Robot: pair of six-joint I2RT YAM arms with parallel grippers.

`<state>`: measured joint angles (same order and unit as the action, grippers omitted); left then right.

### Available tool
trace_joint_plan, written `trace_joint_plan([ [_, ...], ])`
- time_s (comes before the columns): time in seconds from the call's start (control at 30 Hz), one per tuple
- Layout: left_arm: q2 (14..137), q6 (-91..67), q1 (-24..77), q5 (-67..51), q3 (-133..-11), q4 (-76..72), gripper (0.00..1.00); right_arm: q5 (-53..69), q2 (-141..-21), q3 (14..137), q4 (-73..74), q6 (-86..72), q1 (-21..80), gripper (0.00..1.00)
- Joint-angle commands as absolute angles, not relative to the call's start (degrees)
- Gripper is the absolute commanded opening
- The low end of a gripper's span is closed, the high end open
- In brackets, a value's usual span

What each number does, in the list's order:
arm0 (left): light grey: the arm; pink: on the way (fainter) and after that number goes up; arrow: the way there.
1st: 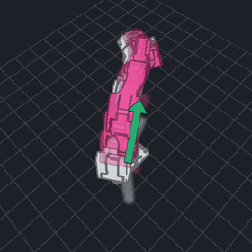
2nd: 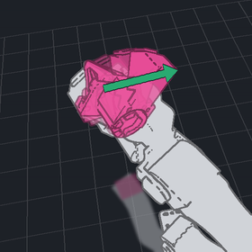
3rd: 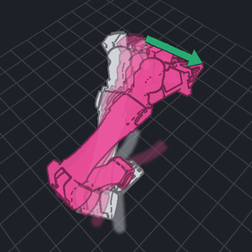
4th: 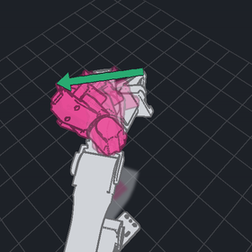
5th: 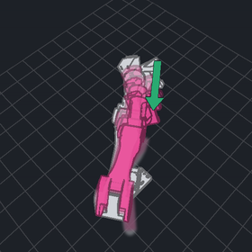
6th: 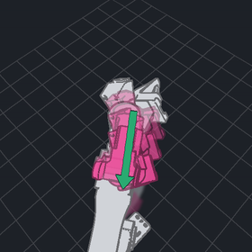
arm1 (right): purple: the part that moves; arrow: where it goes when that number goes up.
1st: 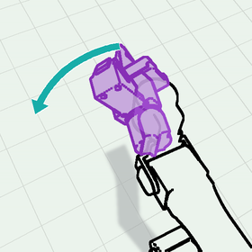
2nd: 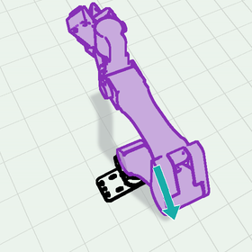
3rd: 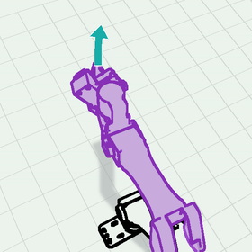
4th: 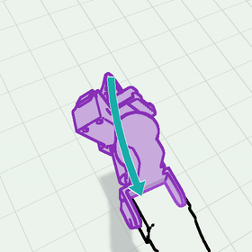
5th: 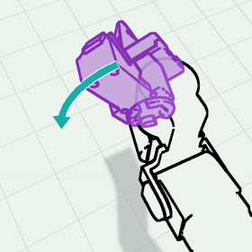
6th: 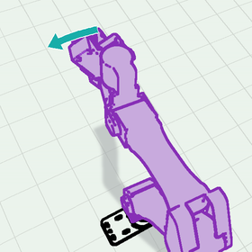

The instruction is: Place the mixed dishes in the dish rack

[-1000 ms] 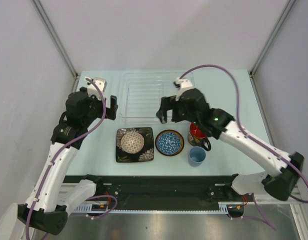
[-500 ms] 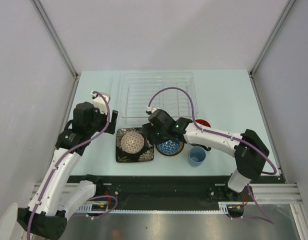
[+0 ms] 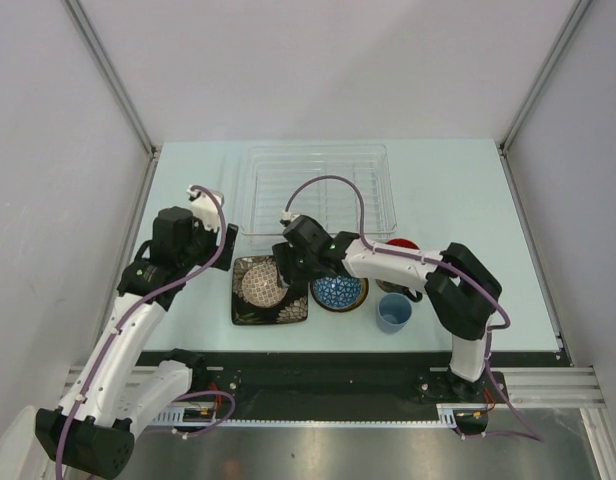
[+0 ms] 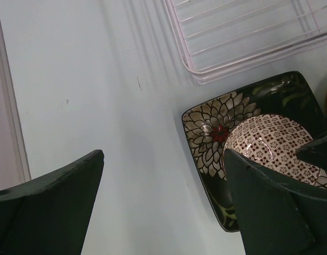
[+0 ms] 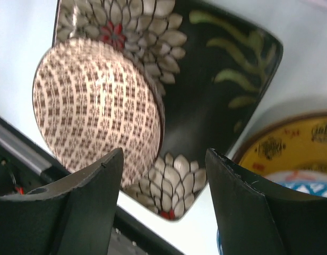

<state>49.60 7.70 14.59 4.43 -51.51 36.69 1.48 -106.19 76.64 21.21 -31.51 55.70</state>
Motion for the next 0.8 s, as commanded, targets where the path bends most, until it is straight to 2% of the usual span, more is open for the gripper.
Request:
trace_joint_plan([
  [0.0, 49.48, 8.79, 13.97, 5.27, -50.98, 33.93, 1.00, 0.09, -109.50, 81.65, 19.07, -31.73, 55.55, 0.67],
  [0.17, 48.69, 8.53, 13.97, 6.76, -50.10, 32.43, 1.00, -2.11, -113.46, 85.24, 20.65, -31.29, 56.07, 0.62],
  [0.27, 48.16, 8.88, 13.89, 6.94, -49.83, 31.99, 1.00, -4.04, -115.57, 87.35, 22.49, -30.41, 57.21, 0.54],
  [0.4, 48.51, 9.05, 13.80, 6.86, -49.40, 31.73, 1.00, -6.85, -118.21, 90.61, 26.97, -29.36, 58.71, 0.36],
  [0.47, 48.87, 9.05, 13.80, 6.86, -49.48, 31.38, 1.00, -7.47, -118.39, 90.88, 27.95, -29.18, 58.97, 0.33],
  [0.57, 49.04, 8.88, 13.71, 6.68, -49.75, 31.11, 1.00, -8.87, -117.78, 90.97, 28.82, -28.39, 58.89, 0.15],
  [0.6, 48.96, 8.79, 13.71, 6.68, -49.83, 30.94, 1.00, -10.01, -117.43, 91.92, 29.35, -28.04, 58.89, 0.00],
  [0.77, 49.48, 9.05, 13.71, 6.86, -49.66, 30.15, 1.00, -15.81, -113.65, 99.56, 37.25, -24.18, 58.89, 0.00],
])
